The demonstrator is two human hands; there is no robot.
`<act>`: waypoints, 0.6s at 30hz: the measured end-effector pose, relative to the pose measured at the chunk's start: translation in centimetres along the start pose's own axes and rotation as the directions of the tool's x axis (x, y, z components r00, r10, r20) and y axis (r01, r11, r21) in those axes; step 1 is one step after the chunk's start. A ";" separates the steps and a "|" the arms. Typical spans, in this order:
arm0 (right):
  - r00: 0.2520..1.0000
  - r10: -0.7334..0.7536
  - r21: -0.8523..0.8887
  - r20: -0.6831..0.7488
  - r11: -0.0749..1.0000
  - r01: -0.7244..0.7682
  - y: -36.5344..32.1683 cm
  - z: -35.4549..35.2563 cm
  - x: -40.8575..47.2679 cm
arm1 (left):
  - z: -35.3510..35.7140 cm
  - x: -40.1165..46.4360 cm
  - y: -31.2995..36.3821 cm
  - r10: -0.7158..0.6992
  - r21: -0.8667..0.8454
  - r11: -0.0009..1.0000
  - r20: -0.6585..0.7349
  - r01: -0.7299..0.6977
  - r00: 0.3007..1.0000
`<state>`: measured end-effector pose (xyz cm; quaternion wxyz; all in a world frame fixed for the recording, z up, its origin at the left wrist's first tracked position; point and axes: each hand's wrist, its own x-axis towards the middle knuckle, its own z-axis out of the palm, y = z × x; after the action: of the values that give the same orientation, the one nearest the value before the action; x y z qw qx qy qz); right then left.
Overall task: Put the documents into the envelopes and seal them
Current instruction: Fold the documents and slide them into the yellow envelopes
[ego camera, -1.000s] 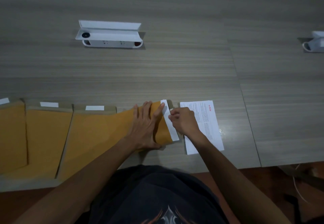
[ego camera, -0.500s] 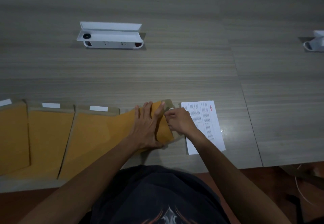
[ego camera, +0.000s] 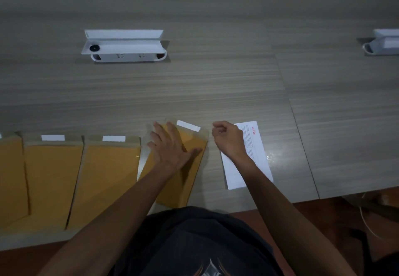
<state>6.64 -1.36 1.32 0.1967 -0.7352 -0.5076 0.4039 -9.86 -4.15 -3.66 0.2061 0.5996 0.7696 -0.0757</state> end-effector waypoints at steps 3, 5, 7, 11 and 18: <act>0.993 0.041 -0.068 -0.109 0.997 -0.049 3.0 -1.3 0.4 | 0.1 0.3 0.5 0.022 0.007 1.000 -0.009 -0.022 1.000; 0.979 0.080 -0.166 -0.186 0.980 -0.112 5.7 -2.1 0.7 | 0.1 0.3 1.4 0.120 -0.062 0.990 -0.075 -0.125 0.990; 0.958 0.132 -0.278 -0.254 0.939 -0.203 8.0 -3.1 0.8 | 0.6 -0.1 2.8 0.310 -0.098 0.938 -0.193 -0.333 0.931; 0.934 0.221 -0.375 -0.282 0.871 -0.319 11.6 -5.0 0.7 | 2.1 -2.3 6.7 0.406 -0.287 0.859 -0.122 -0.423 0.906; 0.961 0.121 -0.400 -0.248 0.891 -0.215 14.0 -5.1 0.9 | 6.0 -3.5 11.9 0.139 -0.581 0.812 0.109 -0.051 0.984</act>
<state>19.05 -5.61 -5.77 0.0507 -0.8412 -0.4925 0.2174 3.48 -6.19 -6.08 0.4368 0.5397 0.7083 0.1271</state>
